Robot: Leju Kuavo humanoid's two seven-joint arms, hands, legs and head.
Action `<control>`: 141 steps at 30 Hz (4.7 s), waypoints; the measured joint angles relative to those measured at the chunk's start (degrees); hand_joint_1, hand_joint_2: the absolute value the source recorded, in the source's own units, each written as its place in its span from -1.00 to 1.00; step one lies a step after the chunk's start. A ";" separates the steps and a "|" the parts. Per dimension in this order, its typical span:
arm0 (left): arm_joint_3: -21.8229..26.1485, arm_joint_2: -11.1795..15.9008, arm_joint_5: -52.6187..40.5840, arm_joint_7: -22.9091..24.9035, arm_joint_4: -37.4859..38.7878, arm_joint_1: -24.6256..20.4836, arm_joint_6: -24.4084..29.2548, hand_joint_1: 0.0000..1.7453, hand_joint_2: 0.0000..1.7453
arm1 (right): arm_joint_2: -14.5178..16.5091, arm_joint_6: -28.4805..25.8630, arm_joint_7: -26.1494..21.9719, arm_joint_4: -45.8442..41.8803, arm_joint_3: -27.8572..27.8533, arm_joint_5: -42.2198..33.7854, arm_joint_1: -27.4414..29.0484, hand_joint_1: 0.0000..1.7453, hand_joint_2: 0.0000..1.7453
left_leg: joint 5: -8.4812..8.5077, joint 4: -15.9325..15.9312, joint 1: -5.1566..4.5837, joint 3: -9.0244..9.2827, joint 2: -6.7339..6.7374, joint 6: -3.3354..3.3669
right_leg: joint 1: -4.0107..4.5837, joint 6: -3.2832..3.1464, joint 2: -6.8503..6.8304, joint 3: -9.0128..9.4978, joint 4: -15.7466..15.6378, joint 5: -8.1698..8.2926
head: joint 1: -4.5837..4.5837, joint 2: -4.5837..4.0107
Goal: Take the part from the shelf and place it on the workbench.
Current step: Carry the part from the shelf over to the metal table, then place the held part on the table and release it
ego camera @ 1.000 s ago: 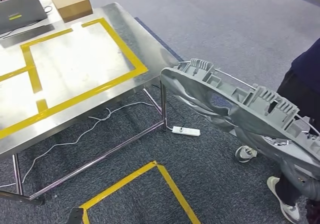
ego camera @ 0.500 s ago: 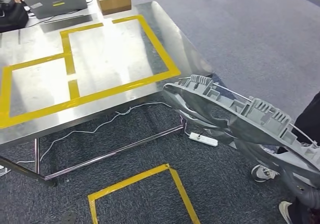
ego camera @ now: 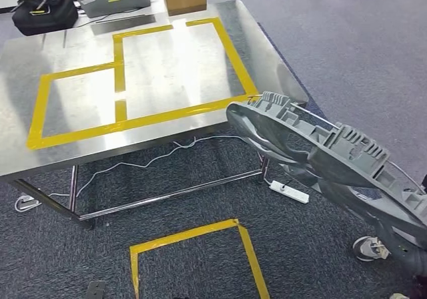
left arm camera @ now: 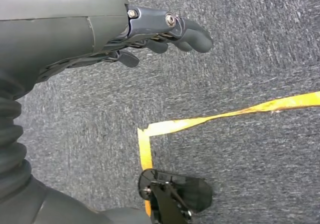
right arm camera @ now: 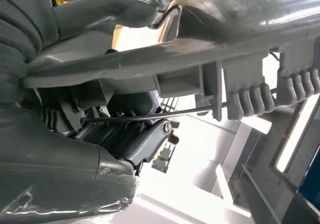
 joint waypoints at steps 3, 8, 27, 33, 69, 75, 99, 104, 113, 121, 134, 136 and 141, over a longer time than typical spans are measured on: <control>-0.07 -0.01 -0.60 -1.02 0.00 -0.34 -0.41 -1.00 1.00 | 0.05 0.01 -0.02 -0.01 -0.34 0.00 0.00 1.00 1.00 | 2.13 -8.24 -0.67 4.06 2.48 0.96 | 0.45 0.76 -1.46 0.27 0.11 -0.42 | 0.02 0.00; -0.38 0.12 -2.12 -1.59 0.00 -0.17 -1.84 -1.00 1.00 | 0.12 0.66 -0.49 -0.13 -0.79 -0.44 -0.21 1.00 1.00 | 2.44 -9.35 -0.25 4.47 0.22 2.40 | 0.35 2.25 -0.31 -0.67 3.01 -2.72 | 0.39 0.00; -1.58 0.40 -3.16 -2.05 0.00 -0.13 -3.98 -1.00 1.00 | 0.32 0.43 -1.55 -1.29 -1.32 -0.48 -1.44 1.00 1.00 | 2.67 -9.40 -0.24 4.53 -3.18 2.81 | 0.14 1.25 3.77 -1.10 0.18 0.67 | 0.57 0.00; -1.72 0.26 -3.27 -2.40 0.00 -0.11 -4.48 -1.00 1.00 | 0.25 -1.56 -1.43 -1.35 -1.33 2.10 -1.79 1.00 1.00 | 2.72 -9.66 0.05 4.53 -3.17 0.75 | 0.30 1.01 3.75 -1.17 0.22 0.69 | 0.60 0.00; -1.77 -0.33 -4.21 -0.78 -0.02 -0.56 -10.24 -1.00 1.00 | -15.25 -33.31 12.49 -2.35 2.01 51.02 -3.05 1.00 1.00 | -1.96 -1.43 1.08 1.21 -1.71 -0.65 | -1.32 1.44 3.97 -1.33 1.71 -0.40 | 0.64 0.00; -1.78 -0.45 -4.66 -0.86 -0.02 -0.55 -10.04 -1.00 1.00 | -15.41 -34.89 12.34 -2.64 2.09 53.79 -2.92 1.00 1.00 | 0.51 2.05 0.02 -3.06 -1.29 1.28 | -0.14 0.40 3.50 -0.07 1.67 -1.57 | 0.53 0.00; -2.49 -0.98 -7.32 -0.11 0.00 -1.72 -9.14 -1.00 1.00 | -33.24 -28.12 17.15 -0.42 10.46 62.48 -9.18 1.00 1.00 | -2.14 -3.49 -0.83 2.81 -1.48 1.13 | -0.57 0.89 3.25 -1.84 0.90 0.48 | 0.30 0.00; -2.93 -1.14 -7.55 0.33 0.00 -1.70 -9.00 -1.00 1.00 | -34.42 -28.02 17.82 0.84 12.50 62.48 -9.92 1.00 1.00 | -3.04 6.88 -0.20 -4.39 -1.35 0.50 | -0.62 0.52 3.18 -0.87 0.89 -0.54 | 0.13 0.00; -3.02 -1.48 -7.79 0.58 0.00 -1.98 -8.49 -1.00 1.00 | -36.53 -27.51 18.38 2.36 13.50 62.08 -10.47 1.00 1.00 | 2.66 -7.87 -0.17 2.02 -1.37 2.67 | -0.52 3.01 3.21 0.07 1.52 -3.01 | 0.31 -0.01; -3.02 -1.75 -7.53 0.58 0.00 -1.92 -8.51 -1.00 1.00 | -36.74 -27.20 18.53 3.38 14.55 62.54 -11.43 1.00 1.00 | 0.02 -8.02 -0.48 5.46 -1.65 3.50 | -0.30 3.07 3.14 -7.61 9.11 0.08 | 0.82 0.00; -3.02 -1.70 -7.36 0.03 0.00 -1.50 -8.56 -1.00 1.00 | -35.53 -28.99 21.24 5.41 15.41 65.44 -12.74 1.00 1.00 | -5.22 7.70 -0.16 -3.76 -1.39 0.26 | -0.56 0.29 3.20 -1.61 0.57 0.10 | 0.13 0.00; -3.02 -1.69 -7.36 0.03 0.00 -1.42 -8.56 -1.00 1.00 | -35.28 -29.01 21.42 5.70 15.43 65.45 -12.70 1.00 1.00 | 0.03 2.31 -0.12 -2.35 -1.36 0.42 | -0.65 0.57 3.25 -0.55 0.54 -0.66 | 0.13 0.00; -3.02 -1.68 -7.38 0.03 0.00 -1.35 -8.55 -1.00 1.00 | -34.85 -29.29 22.04 6.19 15.35 65.32 -12.54 1.00 1.00 | 2.94 -7.71 -0.40 1.52 -1.27 1.60 | -0.50 2.21 3.45 0.50 0.03 -1.86 | 0.08 0.00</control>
